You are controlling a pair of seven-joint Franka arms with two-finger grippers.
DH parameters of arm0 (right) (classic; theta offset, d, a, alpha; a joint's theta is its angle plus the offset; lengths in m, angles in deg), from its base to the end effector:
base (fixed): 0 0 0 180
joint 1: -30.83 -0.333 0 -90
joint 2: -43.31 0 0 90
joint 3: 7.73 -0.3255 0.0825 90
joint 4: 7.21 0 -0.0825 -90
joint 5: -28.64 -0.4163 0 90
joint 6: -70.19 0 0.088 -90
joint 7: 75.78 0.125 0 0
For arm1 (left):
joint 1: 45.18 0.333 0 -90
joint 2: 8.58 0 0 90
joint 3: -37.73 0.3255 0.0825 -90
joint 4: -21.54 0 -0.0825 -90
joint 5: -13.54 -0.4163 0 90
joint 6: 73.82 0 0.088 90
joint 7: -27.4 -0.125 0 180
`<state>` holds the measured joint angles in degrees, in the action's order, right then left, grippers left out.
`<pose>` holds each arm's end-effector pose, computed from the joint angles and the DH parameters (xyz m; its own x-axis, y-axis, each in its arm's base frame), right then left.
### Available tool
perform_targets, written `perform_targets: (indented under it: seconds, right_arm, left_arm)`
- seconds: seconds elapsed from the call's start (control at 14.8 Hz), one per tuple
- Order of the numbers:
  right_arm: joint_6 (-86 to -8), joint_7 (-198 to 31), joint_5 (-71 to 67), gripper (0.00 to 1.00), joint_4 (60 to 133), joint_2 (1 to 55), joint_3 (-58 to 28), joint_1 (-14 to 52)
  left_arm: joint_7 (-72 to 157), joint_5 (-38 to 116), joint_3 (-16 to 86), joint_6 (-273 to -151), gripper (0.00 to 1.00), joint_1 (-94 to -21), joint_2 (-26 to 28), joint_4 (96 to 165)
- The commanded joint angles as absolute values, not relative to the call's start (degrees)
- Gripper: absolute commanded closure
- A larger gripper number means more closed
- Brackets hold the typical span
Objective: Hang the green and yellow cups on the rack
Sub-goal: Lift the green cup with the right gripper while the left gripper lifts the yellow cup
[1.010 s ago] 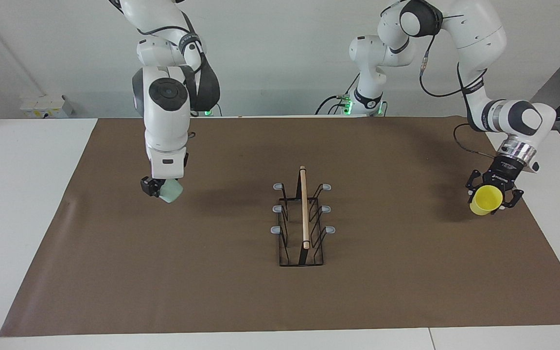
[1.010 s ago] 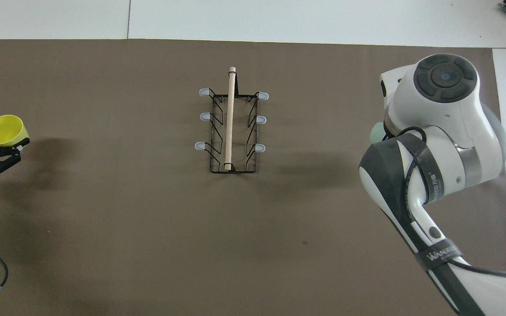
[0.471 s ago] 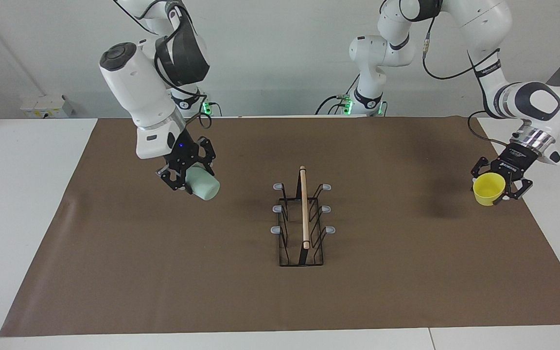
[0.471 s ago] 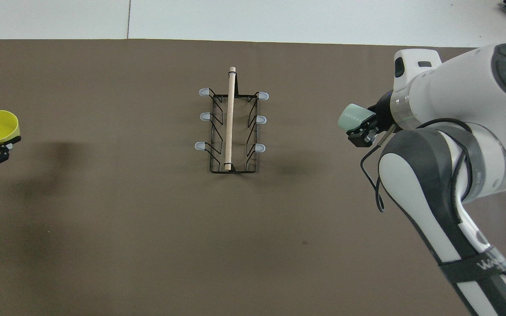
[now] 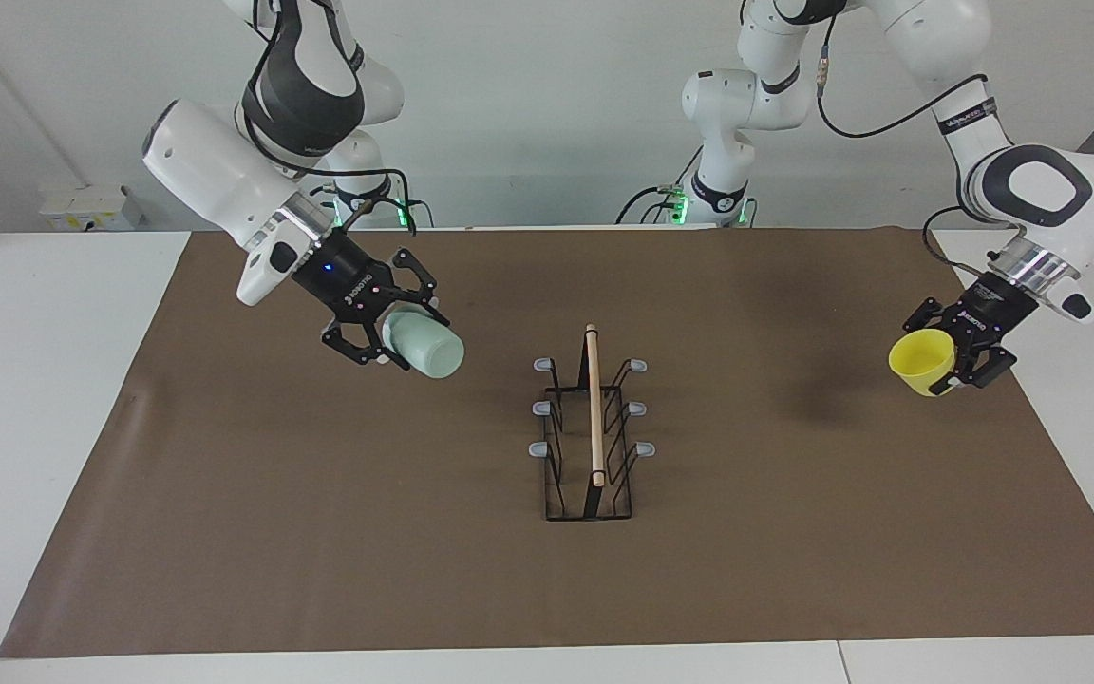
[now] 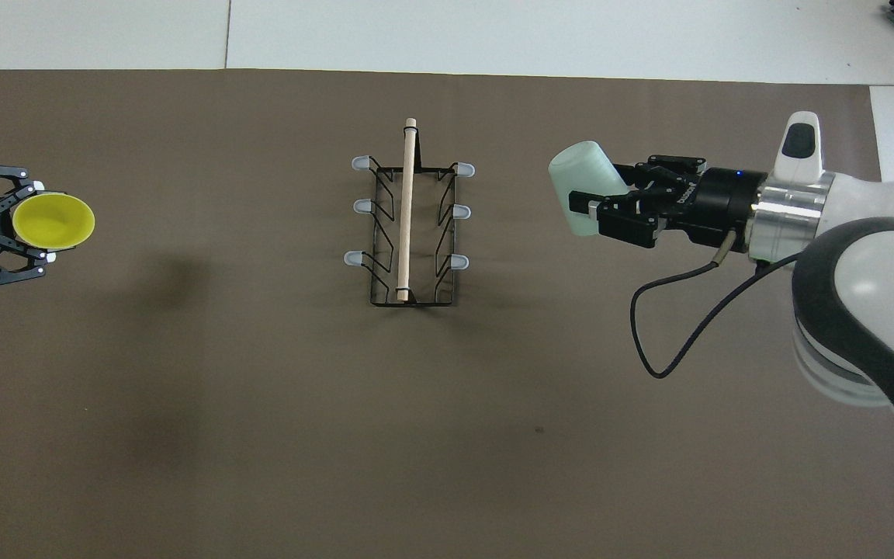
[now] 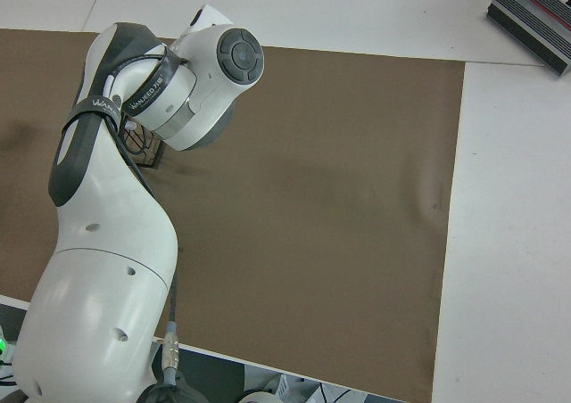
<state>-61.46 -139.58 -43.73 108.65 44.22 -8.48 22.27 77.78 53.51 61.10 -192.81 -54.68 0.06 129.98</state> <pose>0.6065 0.1332 0.4866 0.6894 0.1052 0.7167 0.6135 -0.6109 -0.5004 0.6302 0.1031 0.4233 0.1819 0.8838 -0.4311 0.9502 -0.0451 0.3085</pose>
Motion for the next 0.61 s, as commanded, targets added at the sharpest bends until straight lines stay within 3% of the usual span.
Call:
perform_targets:
  seconds: [0.0, 0.27, 0.54]
  right_arm:
    - [-63.13, -153.16, -63.84, 1.0, 118.63, 50.34, -9.13, 22.05]
    - [-62.53, -172.87, -92.59, 1.0, 122.51, 47.98, -9.14, 15.73]
    - [-62.43, -181.05, -102.47, 1.0, 123.66, 44.99, -9.14, 10.97]
  left_arm:
    - [82.41, 43.99, 54.35, -195.99, 1.0, -52.21, -1.99, 130.26]
    - [89.51, 28.79, 46.18, -199.5, 1.0, -50.63, -2.78, 130.26]
    - [97.96, 14.9, 40.81, -202.84, 1.0, -50.72, -2.87, 130.88]
